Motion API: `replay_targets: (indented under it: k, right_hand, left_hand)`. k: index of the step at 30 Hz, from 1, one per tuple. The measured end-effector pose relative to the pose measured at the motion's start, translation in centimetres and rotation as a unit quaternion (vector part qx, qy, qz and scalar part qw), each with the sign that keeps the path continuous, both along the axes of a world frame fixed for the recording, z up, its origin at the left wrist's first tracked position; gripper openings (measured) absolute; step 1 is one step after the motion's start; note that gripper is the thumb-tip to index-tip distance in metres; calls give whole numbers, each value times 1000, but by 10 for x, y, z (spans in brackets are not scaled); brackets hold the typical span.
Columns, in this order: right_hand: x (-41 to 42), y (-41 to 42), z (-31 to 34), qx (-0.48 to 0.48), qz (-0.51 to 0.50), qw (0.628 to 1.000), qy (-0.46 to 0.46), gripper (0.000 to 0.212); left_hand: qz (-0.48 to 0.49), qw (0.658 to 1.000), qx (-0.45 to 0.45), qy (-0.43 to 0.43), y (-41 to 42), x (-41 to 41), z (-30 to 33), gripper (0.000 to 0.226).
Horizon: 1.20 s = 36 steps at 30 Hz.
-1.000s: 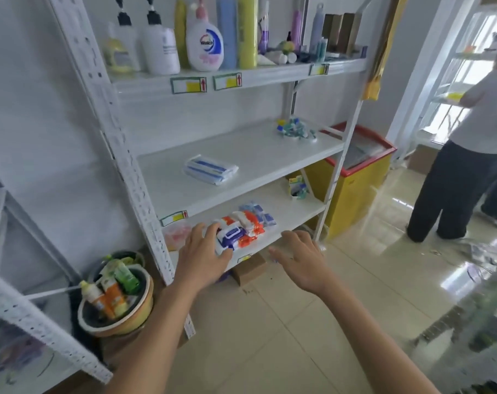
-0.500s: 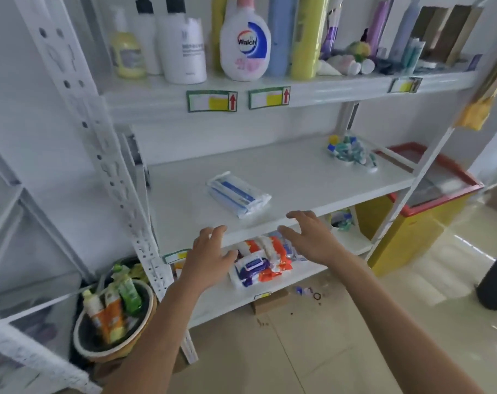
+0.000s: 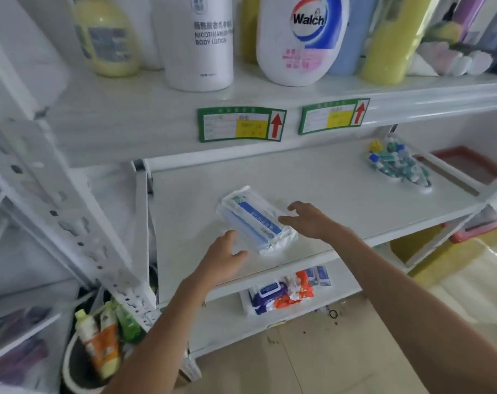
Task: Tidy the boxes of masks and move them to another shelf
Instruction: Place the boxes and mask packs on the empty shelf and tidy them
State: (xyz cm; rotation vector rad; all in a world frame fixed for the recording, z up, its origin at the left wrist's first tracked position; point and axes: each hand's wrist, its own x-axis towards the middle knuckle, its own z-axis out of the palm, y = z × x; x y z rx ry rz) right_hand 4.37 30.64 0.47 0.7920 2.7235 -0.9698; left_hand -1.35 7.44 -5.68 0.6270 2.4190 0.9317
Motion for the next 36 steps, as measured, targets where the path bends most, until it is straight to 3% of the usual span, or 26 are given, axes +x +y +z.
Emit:
replay_targets:
  k: [8, 14, 18, 23, 26, 33, 36]
  right_hand:
    - [-55, 18, -37, -20, 27, 998, -49, 82]
    - [-67, 31, -60, -42, 28, 997, -60, 89]
    - [-69, 37, -68, -77, 23, 995, -64, 73]
    - [-63, 39, -77, -147, -11, 987, -60, 47]
    - [-58, 40, -79, -180, -35, 982, -41, 43]
    - [-25, 48, -91, -333, -127, 934, 21, 54]
    - [-5, 57, -94, -378, -147, 913, 45, 53]
  left_hand:
    - [35, 999, 13, -30, 36, -30, -17, 51]
    - [138, 985, 61, -89, 51, -36, -28, 49]
    - [225, 948, 139, -178, 64, -40, -27, 50]
    - [301, 876, 219, -306, 74, -46, -24, 24]
    - [310, 858, 230, -337, 77, -45, -28, 22]
    - [223, 909, 249, -249, 88, -26, -40, 59]
    - [208, 909, 270, -241, 94, -25, -37, 60]
